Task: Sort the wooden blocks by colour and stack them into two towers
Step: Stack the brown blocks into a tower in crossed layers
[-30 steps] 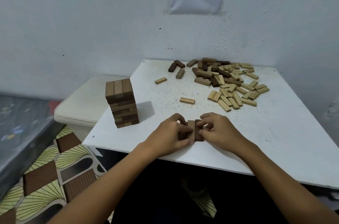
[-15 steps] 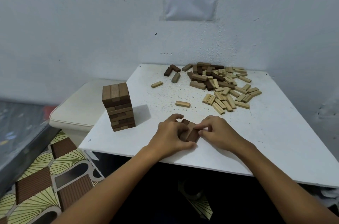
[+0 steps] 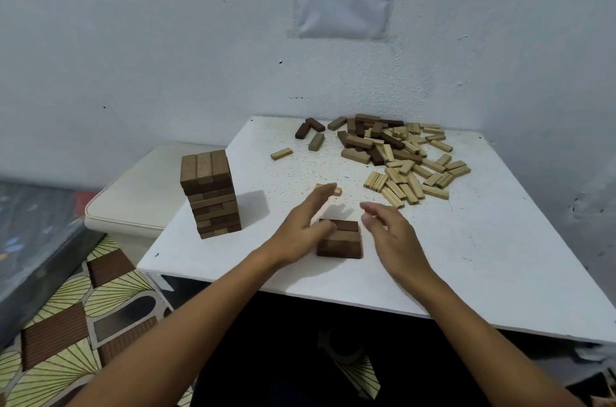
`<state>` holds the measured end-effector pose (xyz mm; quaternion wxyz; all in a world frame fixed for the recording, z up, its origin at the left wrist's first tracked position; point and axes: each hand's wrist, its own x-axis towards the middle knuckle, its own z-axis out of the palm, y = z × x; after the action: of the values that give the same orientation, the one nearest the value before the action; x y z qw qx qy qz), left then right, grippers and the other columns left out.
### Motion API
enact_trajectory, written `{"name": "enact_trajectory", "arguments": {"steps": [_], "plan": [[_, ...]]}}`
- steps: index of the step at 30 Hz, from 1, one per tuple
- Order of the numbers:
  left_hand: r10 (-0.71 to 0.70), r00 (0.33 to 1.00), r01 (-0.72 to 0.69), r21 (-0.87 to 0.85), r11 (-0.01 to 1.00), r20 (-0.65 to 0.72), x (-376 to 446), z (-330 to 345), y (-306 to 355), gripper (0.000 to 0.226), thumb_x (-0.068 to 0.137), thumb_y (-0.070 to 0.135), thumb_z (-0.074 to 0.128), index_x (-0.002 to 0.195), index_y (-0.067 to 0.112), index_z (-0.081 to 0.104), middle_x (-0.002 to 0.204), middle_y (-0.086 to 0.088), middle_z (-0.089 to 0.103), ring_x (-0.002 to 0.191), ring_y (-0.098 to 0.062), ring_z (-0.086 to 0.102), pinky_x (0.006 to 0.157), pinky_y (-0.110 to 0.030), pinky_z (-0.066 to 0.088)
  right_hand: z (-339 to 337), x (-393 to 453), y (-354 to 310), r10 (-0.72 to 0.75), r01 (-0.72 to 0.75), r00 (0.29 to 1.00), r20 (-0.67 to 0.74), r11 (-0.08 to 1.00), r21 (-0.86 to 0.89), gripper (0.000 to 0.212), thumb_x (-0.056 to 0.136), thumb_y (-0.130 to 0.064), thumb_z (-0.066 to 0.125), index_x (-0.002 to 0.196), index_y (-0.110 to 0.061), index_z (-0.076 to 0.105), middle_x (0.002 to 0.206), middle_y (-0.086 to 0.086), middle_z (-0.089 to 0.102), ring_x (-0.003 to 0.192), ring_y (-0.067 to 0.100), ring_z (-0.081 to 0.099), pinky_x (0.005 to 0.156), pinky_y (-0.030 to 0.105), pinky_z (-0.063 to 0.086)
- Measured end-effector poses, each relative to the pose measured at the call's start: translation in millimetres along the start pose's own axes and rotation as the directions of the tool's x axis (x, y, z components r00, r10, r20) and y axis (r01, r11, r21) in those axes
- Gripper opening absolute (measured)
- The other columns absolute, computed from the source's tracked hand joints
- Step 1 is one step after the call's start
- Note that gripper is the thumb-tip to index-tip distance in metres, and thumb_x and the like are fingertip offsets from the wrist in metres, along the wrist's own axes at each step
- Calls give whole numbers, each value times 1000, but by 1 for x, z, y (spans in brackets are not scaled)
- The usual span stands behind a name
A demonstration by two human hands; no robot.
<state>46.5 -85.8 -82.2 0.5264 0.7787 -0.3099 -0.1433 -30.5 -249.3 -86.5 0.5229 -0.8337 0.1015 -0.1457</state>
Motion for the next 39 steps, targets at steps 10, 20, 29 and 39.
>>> {"name": "enact_trajectory", "arguments": {"steps": [10, 20, 29, 39], "plan": [[-209, 931, 24, -519, 855, -301, -4, 36, 2, 75, 82, 65, 22, 150, 33, 25, 156, 7, 29, 145, -7, 21, 116, -28, 16, 30, 3, -13, 164, -134, 986, 8, 771, 622, 84, 79, -66, 27, 153, -28, 20, 161, -5, 19, 147, 7, 16, 122, 34, 12], [-202, 930, 24, -498, 867, -306, -2, 42, -1, 77, 85, 66, 16, 152, 30, 21, 158, 4, 26, 144, -4, 21, 114, -23, 15, 44, 2, -10, 117, -88, 993, -19, 837, 541, 70, 92, -63, 31, 154, -31, 20, 158, -14, 19, 137, -7, 20, 111, 20, 15], [-19, 997, 30, 162, 986, -69, -14, -11, -8, 77, 67, 32, 72, 136, 38, 41, 138, 9, 51, 128, 2, 42, 104, -16, 32, -14, 13, 13, -8, 3, 958, 288, 1000, 15, 82, 83, -10, 72, 146, -39, 30, 142, -2, 48, 138, 15, 37, 103, 29, 35], [-68, 996, 42, 357, 933, 60, -10, -26, -25, 94, 66, 36, 83, 144, 41, 30, 123, 19, 56, 126, -13, 46, 109, -34, 35, -26, 19, 16, 17, 113, 898, 439, 957, -268, 114, 70, -31, 84, 151, -47, 5, 135, -10, 51, 129, 7, 44, 100, 24, 33]]}}
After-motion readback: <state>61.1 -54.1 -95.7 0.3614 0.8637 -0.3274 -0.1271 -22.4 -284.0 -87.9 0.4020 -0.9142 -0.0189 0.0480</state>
